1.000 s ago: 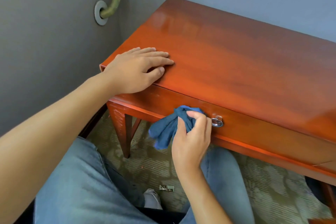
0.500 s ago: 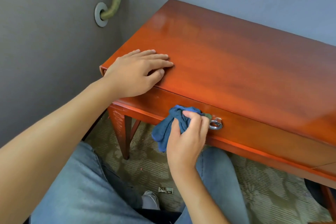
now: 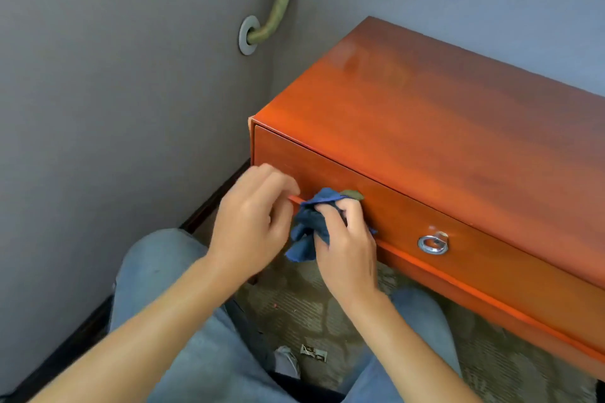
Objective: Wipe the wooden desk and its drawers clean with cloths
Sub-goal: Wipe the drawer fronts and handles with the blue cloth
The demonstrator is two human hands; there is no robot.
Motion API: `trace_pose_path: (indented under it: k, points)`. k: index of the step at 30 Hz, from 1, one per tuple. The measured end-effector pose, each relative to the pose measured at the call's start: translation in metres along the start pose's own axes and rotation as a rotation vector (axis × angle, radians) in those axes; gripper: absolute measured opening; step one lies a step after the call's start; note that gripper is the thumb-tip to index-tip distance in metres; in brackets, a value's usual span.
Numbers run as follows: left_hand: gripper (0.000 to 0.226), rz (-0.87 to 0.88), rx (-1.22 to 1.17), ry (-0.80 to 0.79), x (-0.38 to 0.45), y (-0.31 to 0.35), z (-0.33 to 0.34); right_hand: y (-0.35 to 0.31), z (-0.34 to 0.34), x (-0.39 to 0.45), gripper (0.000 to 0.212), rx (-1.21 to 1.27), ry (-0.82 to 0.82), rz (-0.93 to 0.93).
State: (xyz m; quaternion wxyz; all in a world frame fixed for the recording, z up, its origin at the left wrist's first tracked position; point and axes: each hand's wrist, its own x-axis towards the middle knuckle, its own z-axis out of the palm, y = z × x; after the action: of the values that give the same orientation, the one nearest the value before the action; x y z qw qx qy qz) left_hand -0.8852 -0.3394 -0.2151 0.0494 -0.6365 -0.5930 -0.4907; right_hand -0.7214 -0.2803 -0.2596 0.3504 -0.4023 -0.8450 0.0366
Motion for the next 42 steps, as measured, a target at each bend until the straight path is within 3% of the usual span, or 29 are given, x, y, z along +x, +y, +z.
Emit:
trace_pose_path:
  k: [2, 4, 6, 9, 11, 14, 16, 17, 19, 21, 23, 25, 29, 32, 35, 39, 42]
  points:
    - [0.028, -0.02, -0.064, -0.193, -0.04, 0.001, 0.014, -0.013, -0.015, 0.008, 0.049, 0.114, -0.148, 0.093]
    - [0.047, -0.067, -0.124, -0.344, -0.059, 0.01, 0.032, -0.02, -0.031, 0.019, 0.055, 0.246, -0.267, 0.196]
    - [0.071, -0.129, -0.111, -0.367, -0.06, 0.019, 0.055, -0.021, -0.048, 0.037, 0.053, 0.288, -0.322, 0.255]
    - [0.094, -0.121, 0.058, -0.231, -0.049, 0.021, 0.086, -0.016, -0.087, 0.061, 0.044, 0.206, -0.42, 0.193]
    - [0.098, -0.069, 0.135, -0.116, -0.037, 0.022, 0.093, -0.018, -0.114, 0.077, 0.033, 0.064, -0.418, 0.092]
    - [0.059, 0.104, 0.145, 0.164, -0.008, 0.026, 0.088, -0.017, -0.126, 0.108, 0.02, 0.039, -0.241, 0.01]
    - [0.035, 0.088, 0.102, 0.319, 0.014, 0.032, 0.083, -0.007, -0.113, 0.13, 0.022, 0.055, -0.041, -0.013]
    - [0.035, 0.037, 0.078, 0.352, 0.021, 0.034, 0.083, 0.001, -0.103, 0.141, 0.023, 0.047, 0.019, -0.004]
    - [0.035, -0.178, 0.045, 0.317, 0.021, 0.039, 0.087, 0.013, -0.083, 0.159, 0.027, -0.071, -0.024, 0.034]
    - [0.038, -0.558, -0.079, 0.185, 0.009, 0.042, 0.094, 0.019, -0.071, 0.167, 0.033, -0.199, -0.179, 0.08]
    - [0.042, -0.846, -0.204, 0.126, 0.0, 0.036, 0.1, 0.019, -0.068, 0.167, 0.031, -0.23, -0.227, 0.052]
    - [0.048, -0.913, -0.198, 0.179, 0.004, 0.024, 0.097, 0.019, -0.069, 0.166, 0.026, -0.23, -0.206, 0.013]
    - [0.026, -1.0, -0.352, 0.435, 0.053, 0.009, 0.063, 0.021, -0.068, 0.165, 0.024, -0.247, -0.185, -0.002]
    - [0.031, -1.05, -0.353, 0.583, 0.083, 0.005, 0.05, 0.018, -0.067, 0.167, 0.025, -0.271, -0.179, 0.004]
    - [0.033, -1.036, -0.368, 0.536, 0.066, 0.033, 0.07, 0.017, -0.065, 0.168, 0.024, -0.29, -0.174, 0.007]
    - [0.081, -0.995, -0.34, 0.075, 0.031, 0.09, 0.094, 0.016, -0.062, 0.167, 0.021, -0.277, -0.147, 0.036]
    - [0.08, -0.996, -0.139, -0.048, 0.035, 0.078, 0.082, 0.017, -0.061, 0.165, 0.021, -0.27, -0.132, 0.031]
